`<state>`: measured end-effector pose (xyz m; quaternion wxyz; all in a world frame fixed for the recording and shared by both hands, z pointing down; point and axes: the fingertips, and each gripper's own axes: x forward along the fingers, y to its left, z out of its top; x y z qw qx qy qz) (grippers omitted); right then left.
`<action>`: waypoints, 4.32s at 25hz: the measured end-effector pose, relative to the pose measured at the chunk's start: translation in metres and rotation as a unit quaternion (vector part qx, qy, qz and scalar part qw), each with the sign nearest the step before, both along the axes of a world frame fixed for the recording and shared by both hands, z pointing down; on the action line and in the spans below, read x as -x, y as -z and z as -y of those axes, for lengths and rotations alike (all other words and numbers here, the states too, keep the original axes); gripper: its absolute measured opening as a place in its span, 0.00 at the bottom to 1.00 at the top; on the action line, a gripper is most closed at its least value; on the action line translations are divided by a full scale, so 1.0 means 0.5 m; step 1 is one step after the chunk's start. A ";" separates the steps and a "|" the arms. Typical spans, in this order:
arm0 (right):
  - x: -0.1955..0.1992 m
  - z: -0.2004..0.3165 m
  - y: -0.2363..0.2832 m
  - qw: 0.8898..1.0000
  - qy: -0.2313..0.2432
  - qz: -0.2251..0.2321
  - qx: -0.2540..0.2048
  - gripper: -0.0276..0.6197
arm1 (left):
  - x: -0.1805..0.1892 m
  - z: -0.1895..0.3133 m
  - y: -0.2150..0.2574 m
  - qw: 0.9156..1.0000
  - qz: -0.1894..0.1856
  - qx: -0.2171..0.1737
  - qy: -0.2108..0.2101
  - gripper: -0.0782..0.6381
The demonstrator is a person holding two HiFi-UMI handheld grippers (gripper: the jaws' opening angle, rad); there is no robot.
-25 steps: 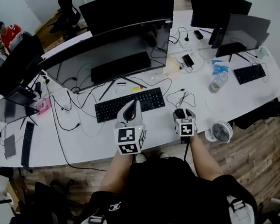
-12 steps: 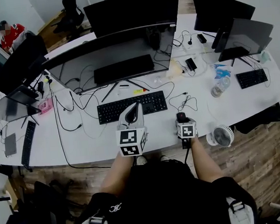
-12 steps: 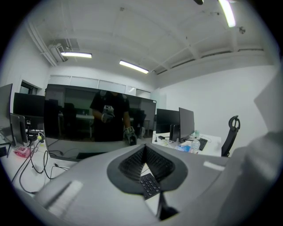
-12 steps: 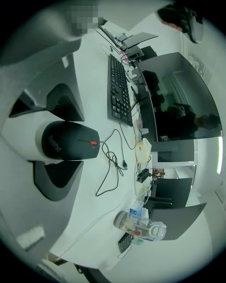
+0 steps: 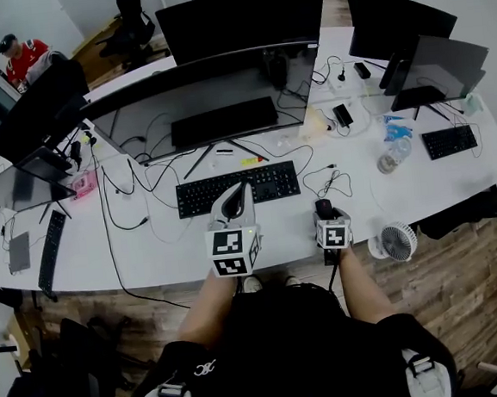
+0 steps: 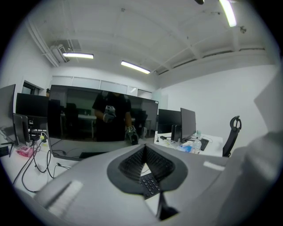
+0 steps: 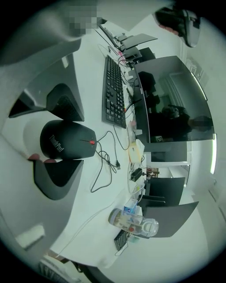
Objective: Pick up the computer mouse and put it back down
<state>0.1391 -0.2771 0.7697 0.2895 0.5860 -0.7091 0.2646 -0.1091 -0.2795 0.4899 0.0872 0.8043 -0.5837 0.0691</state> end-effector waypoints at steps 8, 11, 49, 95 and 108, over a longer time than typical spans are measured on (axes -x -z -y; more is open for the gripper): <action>0.010 0.016 0.143 0.995 -0.015 0.023 -0.098 0.46 | -0.026 0.001 0.003 1.000 -0.005 -0.002 -0.019 0.18; 0.012 0.024 0.214 0.989 -0.020 0.035 -0.145 0.46 | -0.038 0.003 0.006 1.000 -0.008 -0.004 -0.027 0.18; 0.000 0.001 0.694 0.910 -0.060 0.047 -0.408 0.46 | -0.102 0.016 0.052 0.996 -0.022 -0.036 -0.074 0.18; -0.020 0.044 -0.044 0.997 -0.076 0.002 -0.019 0.46 | -0.039 0.021 -0.001 1.000 0.014 -0.002 -0.027 0.18; -0.009 0.071 0.268 0.969 -0.054 0.010 -0.240 0.44 | -0.049 0.036 0.005 0.999 -0.009 -0.008 -0.036 0.18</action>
